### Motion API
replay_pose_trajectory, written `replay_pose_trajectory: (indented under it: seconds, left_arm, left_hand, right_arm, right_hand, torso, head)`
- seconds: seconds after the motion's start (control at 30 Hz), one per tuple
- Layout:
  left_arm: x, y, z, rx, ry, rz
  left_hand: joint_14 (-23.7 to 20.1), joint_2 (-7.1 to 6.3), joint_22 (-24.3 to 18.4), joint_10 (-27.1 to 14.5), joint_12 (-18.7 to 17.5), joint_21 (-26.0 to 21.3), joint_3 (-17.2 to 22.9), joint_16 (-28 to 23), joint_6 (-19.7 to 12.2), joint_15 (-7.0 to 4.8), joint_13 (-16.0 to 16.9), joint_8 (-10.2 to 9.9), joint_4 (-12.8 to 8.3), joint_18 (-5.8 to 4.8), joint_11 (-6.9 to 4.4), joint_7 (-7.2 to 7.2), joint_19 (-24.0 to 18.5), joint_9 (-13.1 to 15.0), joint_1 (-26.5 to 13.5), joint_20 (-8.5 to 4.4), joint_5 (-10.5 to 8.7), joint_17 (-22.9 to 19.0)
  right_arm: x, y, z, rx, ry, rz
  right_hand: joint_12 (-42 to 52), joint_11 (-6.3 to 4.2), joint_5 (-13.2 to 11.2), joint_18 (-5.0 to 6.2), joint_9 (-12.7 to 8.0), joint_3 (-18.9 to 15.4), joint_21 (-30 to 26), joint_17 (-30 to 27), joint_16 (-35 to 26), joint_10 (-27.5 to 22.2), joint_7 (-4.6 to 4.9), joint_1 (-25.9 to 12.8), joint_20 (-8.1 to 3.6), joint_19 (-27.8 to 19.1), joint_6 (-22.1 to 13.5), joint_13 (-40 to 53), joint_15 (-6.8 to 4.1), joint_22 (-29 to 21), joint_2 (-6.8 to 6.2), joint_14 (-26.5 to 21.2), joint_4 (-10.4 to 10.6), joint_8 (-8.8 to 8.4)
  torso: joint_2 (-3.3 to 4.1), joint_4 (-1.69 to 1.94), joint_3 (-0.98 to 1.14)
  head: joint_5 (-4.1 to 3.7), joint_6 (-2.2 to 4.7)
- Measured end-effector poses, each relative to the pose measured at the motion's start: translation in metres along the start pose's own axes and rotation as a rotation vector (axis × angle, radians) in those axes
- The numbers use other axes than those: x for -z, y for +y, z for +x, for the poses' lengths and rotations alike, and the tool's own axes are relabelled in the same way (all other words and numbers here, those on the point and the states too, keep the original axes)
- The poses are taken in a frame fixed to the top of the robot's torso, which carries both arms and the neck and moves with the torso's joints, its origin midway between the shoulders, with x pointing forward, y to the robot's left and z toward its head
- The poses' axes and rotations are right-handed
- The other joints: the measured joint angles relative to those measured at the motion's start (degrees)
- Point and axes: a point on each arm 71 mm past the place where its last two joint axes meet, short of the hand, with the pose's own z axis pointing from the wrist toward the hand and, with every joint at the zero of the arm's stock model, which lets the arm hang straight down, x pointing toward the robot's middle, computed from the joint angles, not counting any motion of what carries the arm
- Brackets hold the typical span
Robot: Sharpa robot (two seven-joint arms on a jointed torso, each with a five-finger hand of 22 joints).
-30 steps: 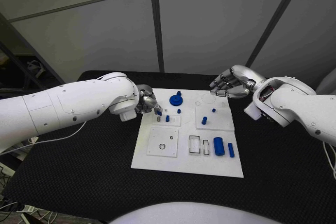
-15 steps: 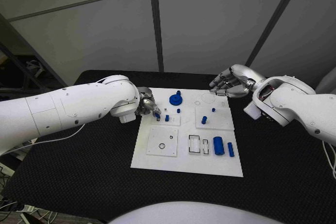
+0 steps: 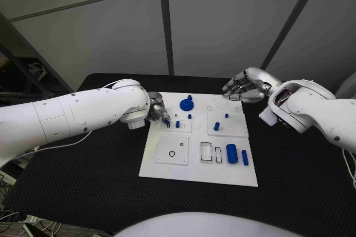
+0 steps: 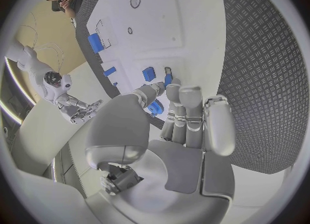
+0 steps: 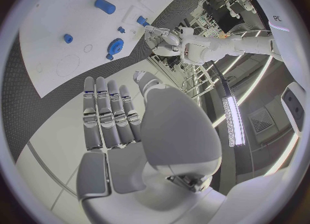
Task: Assemble the parts on the task board
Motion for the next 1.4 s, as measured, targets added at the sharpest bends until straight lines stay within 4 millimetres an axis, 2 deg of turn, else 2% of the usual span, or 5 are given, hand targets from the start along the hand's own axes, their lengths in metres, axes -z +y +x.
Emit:
replay_pose_trajectory:
  seconds: [0.47,1.4]
  left_arm:
    - [-0.0004,-0.0017,0.0006,-0.021,-0.003,0.002]
    - [0.0018,-0.0038,0.0054,-0.048,0.019,0.012]
  left_hand:
    - [0.2,0.01,0.0,0.06,0.0,0.0,0.14,0.0,-0.01,-0.19,-0.13,0.18,-0.15,0.0,0.08,0.01,0.0,0.0,0.01,0.01,0.17,-0.01]
    - [0.08,0.0,0.0,-0.06,-1.16,0.22,0.45,0.0,-0.03,-0.29,-1.64,0.4,-0.15,-0.02,0.24,0.03,0.0,0.24,0.0,0.01,0.4,-0.02]
  right_arm:
    - [-0.0001,-0.0002,0.0,-0.003,0.001,0.001]
    - [-0.0009,-0.001,0.0003,-0.014,0.006,0.006]
  right_hand:
    - [0.0,0.0,-0.01,0.0,0.0,0.0,-0.25,0.0,0.0,0.0,0.0,0.0,0.0,0.0,0.0,0.0,0.21,-0.05,0.0,0.21,0.0,0.0]
    - [0.0,0.0,0.25,0.01,0.0,0.0,-0.23,-0.03,0.0,0.0,0.0,0.0,0.0,0.0,0.0,0.01,0.21,-0.09,0.0,0.21,0.0,0.0]
  torso:
    - [0.0,0.0,0.01]
    - [-0.02,0.01,0.01]
  head:
    - [0.0,-0.33]
    - [0.03,-0.35]
